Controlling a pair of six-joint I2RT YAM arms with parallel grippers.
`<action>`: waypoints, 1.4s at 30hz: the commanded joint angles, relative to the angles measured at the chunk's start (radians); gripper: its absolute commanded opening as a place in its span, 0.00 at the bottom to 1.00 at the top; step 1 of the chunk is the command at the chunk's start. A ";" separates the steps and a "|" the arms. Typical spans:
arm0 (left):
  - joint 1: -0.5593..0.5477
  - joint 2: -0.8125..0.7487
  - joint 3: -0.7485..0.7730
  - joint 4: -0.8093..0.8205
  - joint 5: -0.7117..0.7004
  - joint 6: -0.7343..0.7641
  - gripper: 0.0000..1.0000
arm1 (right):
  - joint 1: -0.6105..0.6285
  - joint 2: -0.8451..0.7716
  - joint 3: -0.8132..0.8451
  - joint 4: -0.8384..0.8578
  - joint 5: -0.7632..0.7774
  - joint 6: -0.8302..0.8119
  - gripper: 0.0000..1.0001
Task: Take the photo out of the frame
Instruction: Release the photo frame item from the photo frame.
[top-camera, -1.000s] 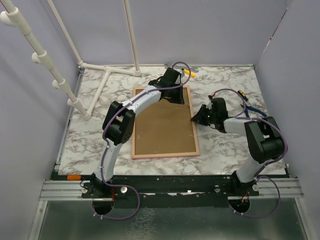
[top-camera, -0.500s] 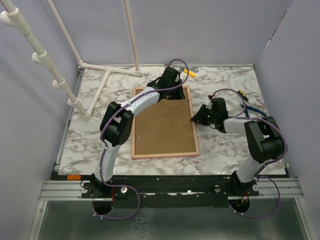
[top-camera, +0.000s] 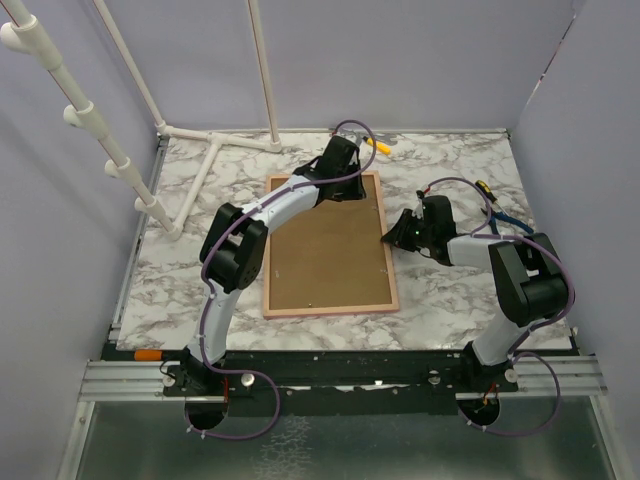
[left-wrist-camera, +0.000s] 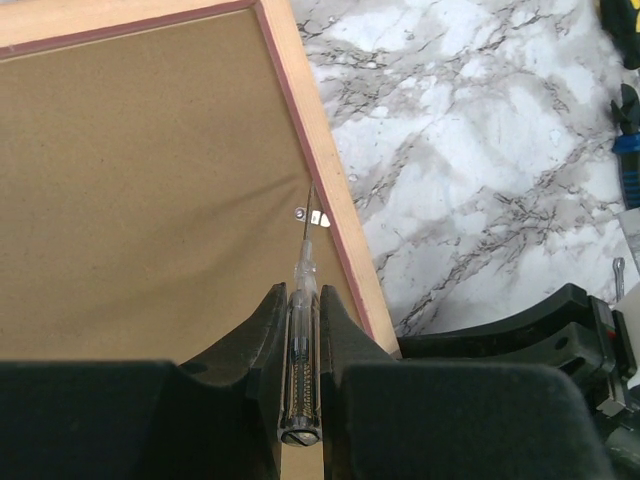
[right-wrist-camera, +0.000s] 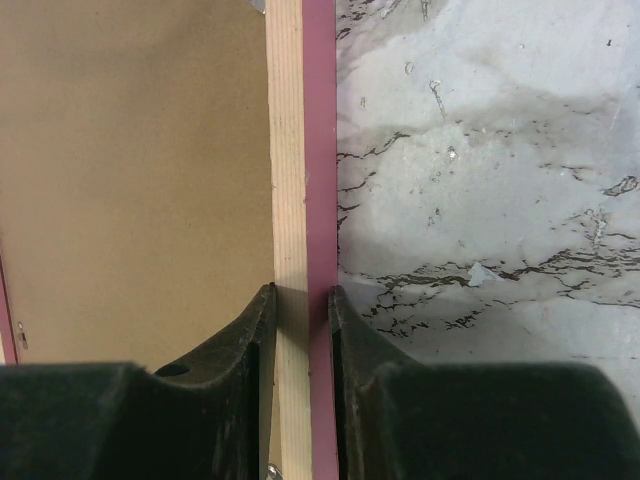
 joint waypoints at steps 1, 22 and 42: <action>0.006 -0.011 -0.008 0.011 -0.021 0.008 0.00 | 0.001 0.025 0.019 0.012 -0.032 -0.002 0.24; 0.006 0.063 0.010 0.002 0.094 0.003 0.00 | 0.001 0.028 0.020 0.011 -0.040 -0.003 0.23; 0.006 0.016 -0.003 -0.107 0.098 0.068 0.00 | 0.001 0.035 0.027 0.006 -0.038 -0.002 0.23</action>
